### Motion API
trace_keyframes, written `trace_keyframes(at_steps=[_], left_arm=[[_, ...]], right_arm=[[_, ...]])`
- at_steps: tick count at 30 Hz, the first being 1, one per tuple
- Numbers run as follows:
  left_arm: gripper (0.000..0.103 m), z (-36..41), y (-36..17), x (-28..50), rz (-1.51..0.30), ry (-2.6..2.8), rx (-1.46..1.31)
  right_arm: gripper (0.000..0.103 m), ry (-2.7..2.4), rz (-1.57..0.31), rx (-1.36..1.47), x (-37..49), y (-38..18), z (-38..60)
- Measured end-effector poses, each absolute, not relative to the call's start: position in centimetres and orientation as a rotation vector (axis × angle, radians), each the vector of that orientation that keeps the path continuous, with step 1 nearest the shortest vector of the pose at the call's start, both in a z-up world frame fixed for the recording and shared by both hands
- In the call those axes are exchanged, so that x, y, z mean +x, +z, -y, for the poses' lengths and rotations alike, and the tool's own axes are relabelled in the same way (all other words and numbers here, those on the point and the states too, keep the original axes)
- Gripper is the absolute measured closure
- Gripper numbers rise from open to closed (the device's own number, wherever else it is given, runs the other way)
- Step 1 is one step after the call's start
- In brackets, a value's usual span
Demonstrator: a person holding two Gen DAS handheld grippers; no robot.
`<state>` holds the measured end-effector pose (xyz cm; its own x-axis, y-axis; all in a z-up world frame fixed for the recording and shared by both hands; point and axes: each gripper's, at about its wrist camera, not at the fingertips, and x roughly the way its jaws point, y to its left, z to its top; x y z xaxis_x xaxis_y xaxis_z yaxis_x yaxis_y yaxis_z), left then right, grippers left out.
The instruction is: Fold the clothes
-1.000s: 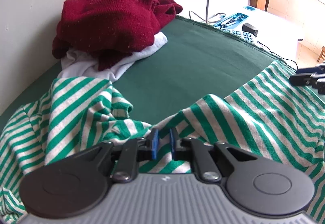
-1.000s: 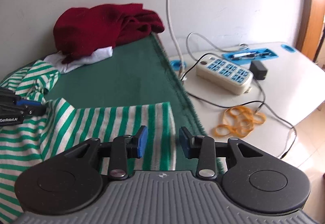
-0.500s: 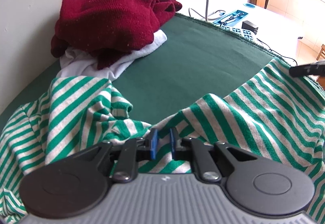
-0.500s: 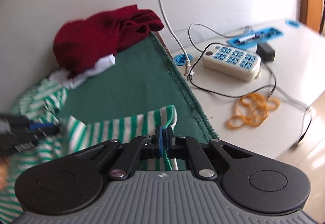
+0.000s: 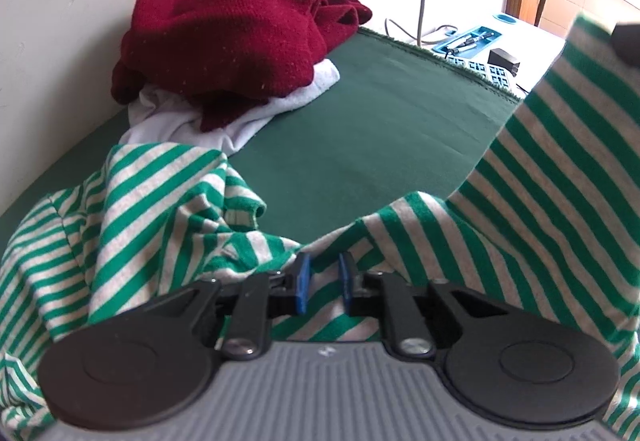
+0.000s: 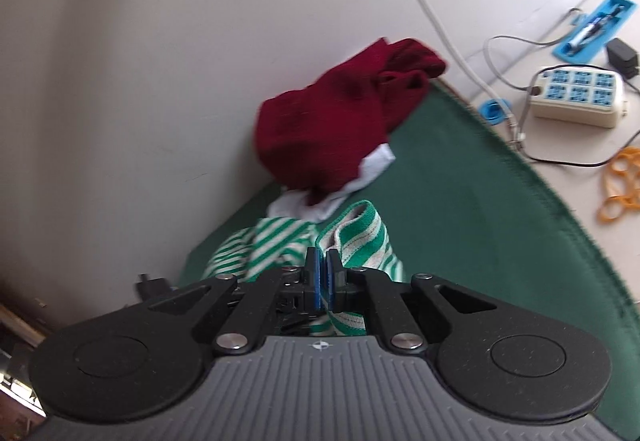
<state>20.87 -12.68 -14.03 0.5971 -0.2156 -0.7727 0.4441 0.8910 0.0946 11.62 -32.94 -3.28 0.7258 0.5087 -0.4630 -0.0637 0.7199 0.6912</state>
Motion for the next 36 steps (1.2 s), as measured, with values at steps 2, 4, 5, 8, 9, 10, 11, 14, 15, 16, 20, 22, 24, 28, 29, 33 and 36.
trace_keyframes(at_steps=[2,4,5,8,9,10,11,14,15,16,20,22,24,28,29,33,36], left_arm=[[0.081,12.4,-13.2,20.0,-0.815,-0.394,0.293],[0.081,11.8,-12.2,18.5,-0.768,-0.414,0.292],[0.078,11.4,-11.9,17.9,-0.758,-0.434,0.296],[0.078,10.5,-11.4,16.2,-0.747,-0.5,0.307],[0.076,10.3,-11.6,16.1,-0.756,-0.507,0.309],[0.075,10.3,-11.9,15.9,-0.767,-0.509,0.313],[0.076,10.0,-12.0,15.9,-0.773,-0.5,0.305],[0.077,8.6,-12.3,15.8,-0.791,-0.476,0.252],[0.076,7.6,-12.2,15.5,-0.803,-0.483,0.217],[0.076,6.7,-12.1,15.3,-0.815,-0.491,0.18],[0.067,2.5,-11.5,13.0,-0.811,-0.458,0.117],[0.066,0.3,-11.2,12.2,-0.826,-0.451,0.068],[0.064,-1.6,-11.0,11.4,-0.838,-0.447,0.022],[0.058,-3.6,-11.3,10.4,-0.85,-0.424,-0.036],[0.058,-3.9,-11.6,10.3,-0.857,-0.422,-0.043],[0.058,-3.8,-12.3,10.3,-0.873,-0.449,-0.057],[0.052,-2.7,-12.7,10.8,-0.886,-0.488,-0.045]], right_arm=[[0.099,0.368,-0.693,0.689,11.6,-2.6,31.7],[0.099,0.37,-0.694,0.681,11.5,-2.4,31.3],[0.099,0.371,-0.694,0.678,11.5,-2.3,31.2],[0.099,0.371,-0.694,0.669,11.4,-1.9,30.8],[0.099,0.372,-0.695,0.666,11.4,-1.8,30.6],[0.099,0.372,-0.695,0.663,11.4,-1.7,30.5],[0.099,0.379,-0.696,0.66,11.4,-1.6,30.1],[0.099,0.399,-0.706,0.619,11.1,-1.5,28.1],[0.099,0.406,-0.706,0.602,10.9,-1.7,27.1],[0.099,0.413,-0.709,0.591,10.7,-2.2,26.1],[0.099,0.44,-0.723,0.554,9.8,-4.5,21.7],[0.099,0.45,-0.724,0.515,8.9,-6.3,19.1],[0.099,0.453,-0.709,0.441,8.3,-7.7,16.7],[0.099,0.454,-0.736,0.311,7.6,-10.9,13.2],[0.098,0.465,-0.751,0.29,7.4,-11.6,12.6],[0.093,0.502,-0.785,0.233,6.0,-12.6,12.0],[0.079,0.49,-0.752,0.243,4.6,-11.8,13.9]])
